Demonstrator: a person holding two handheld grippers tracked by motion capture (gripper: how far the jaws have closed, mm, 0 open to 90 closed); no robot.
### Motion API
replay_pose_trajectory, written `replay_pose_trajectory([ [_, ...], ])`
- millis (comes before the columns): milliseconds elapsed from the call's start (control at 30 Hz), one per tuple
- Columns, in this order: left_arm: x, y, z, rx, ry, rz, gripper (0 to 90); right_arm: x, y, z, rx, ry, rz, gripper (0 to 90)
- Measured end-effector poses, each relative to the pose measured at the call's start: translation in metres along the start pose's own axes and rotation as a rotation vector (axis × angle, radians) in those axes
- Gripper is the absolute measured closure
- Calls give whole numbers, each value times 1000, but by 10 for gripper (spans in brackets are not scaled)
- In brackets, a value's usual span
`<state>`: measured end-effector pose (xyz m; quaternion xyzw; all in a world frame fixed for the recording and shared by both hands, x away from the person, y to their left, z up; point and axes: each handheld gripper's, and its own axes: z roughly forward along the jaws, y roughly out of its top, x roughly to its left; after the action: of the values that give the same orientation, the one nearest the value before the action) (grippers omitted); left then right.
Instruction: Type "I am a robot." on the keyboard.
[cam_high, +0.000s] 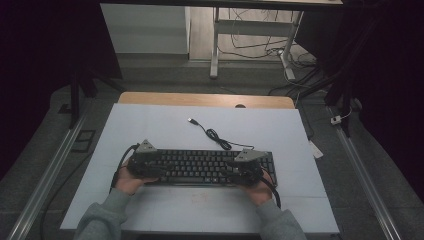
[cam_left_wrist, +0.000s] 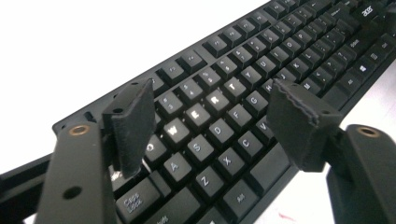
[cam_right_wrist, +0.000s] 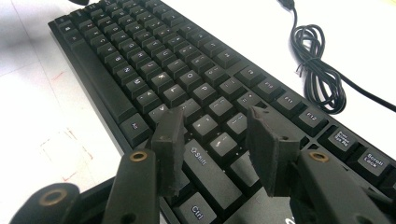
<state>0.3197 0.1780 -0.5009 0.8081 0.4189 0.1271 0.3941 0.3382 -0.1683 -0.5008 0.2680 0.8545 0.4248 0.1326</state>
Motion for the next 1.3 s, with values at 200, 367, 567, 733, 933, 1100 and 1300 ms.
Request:
replay_pose_trajectory([
  [200,-1,2,7,-25,-16,1,478,0,1,1,5,1,-7,570],
  [367,-3,5,15,-30,-43,10,686,0,1,1,4,0,-7,570],
  [567,-8,9,28,1,-46,37,886,0,1,2,4,0,-6,568],
  [733,-14,11,39,34,-42,62,889,0,0,2,8,-1,-7,566],
  [933,-18,13,45,46,-25,71,889,0,0,3,8,-1,-8,565],
  [1100,-18,14,48,56,-19,67,889,0,0,3,9,-2,-8,565],
  [1300,-19,14,51,73,-7,62,889,0,0,2,8,-3,-8,564],
])
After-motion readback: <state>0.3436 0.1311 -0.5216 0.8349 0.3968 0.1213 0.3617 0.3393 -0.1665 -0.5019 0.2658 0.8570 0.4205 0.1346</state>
